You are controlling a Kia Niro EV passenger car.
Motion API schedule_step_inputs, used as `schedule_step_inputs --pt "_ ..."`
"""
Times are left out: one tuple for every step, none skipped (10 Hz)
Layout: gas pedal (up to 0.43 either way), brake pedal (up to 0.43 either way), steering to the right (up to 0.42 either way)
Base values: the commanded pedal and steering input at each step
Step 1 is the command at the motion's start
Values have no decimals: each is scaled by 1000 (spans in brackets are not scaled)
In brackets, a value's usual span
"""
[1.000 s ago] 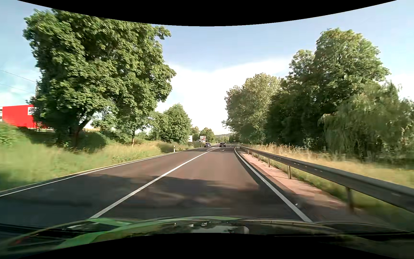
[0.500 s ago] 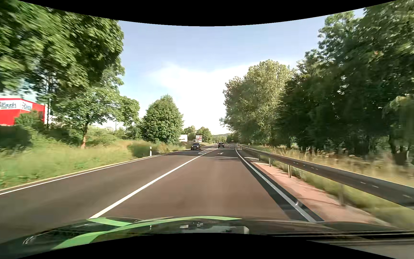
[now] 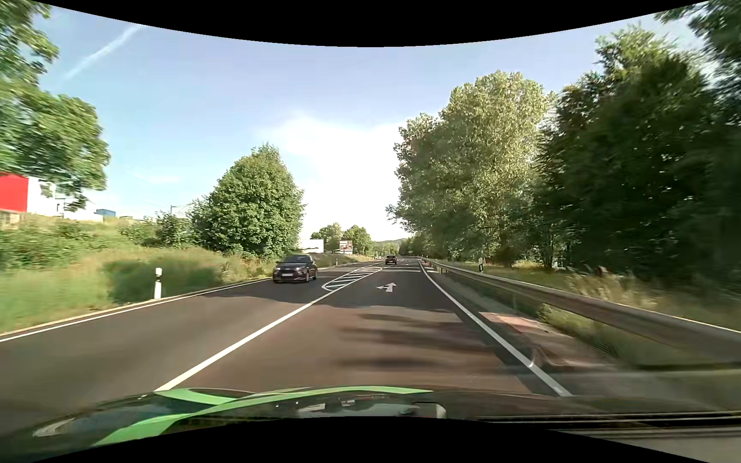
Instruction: Follow the waypoints while adhering to traffic rules and regulations
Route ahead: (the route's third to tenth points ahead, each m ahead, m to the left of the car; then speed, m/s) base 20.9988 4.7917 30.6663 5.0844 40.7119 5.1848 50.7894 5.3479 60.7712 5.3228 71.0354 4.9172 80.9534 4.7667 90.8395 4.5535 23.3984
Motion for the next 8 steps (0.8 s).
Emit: schedule_step_inputs --pt "370 0 8" --pt "370 0 7" --pt "370 0 6" --pt "370 0 6" --pt "390 0 6" --pt "390 0 6" --pt "390 0 6" --pt "390 0 6"
